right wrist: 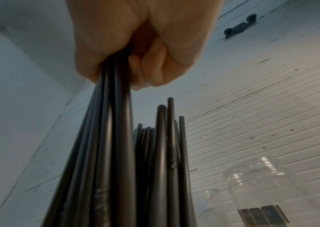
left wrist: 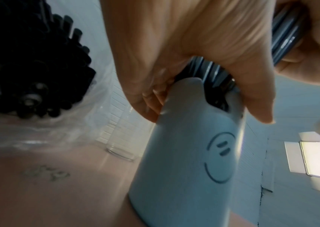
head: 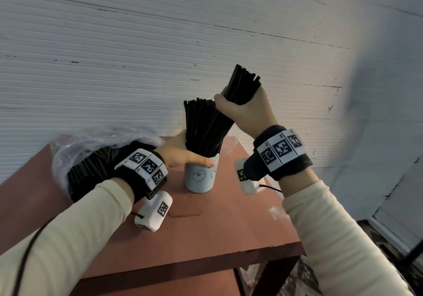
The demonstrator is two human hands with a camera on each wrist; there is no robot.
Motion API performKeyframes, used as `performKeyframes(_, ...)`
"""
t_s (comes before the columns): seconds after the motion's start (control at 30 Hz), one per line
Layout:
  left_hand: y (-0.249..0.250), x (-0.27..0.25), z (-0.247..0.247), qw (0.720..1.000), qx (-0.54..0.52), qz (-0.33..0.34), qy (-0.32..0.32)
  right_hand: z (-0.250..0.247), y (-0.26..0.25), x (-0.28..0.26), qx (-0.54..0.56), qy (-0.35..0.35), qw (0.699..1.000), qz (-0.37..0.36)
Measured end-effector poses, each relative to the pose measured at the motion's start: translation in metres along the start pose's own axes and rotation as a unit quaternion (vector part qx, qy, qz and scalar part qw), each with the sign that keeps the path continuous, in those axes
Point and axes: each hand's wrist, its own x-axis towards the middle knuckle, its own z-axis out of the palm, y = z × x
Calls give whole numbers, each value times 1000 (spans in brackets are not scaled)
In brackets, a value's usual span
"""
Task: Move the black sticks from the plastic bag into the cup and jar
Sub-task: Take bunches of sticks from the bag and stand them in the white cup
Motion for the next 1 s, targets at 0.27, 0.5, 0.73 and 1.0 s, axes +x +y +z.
performKeyframes(0.27,8,-12,-20,996,10,6,-84,-3,-4,1,19,2,1000,12)
performKeyframes(0.5,-1,-7,-15,999,-12,8,-47,5,-6,1,12,-16,1000,21)
performKeyframes(0.73,3,-11,-13,997,-24,1,-72,11,-3,-1,34,-8,999,36)
performKeyframes(1.0,-2,-17,-8,998,-44,3,-46,30,12,-5,-12,-29,999,39)
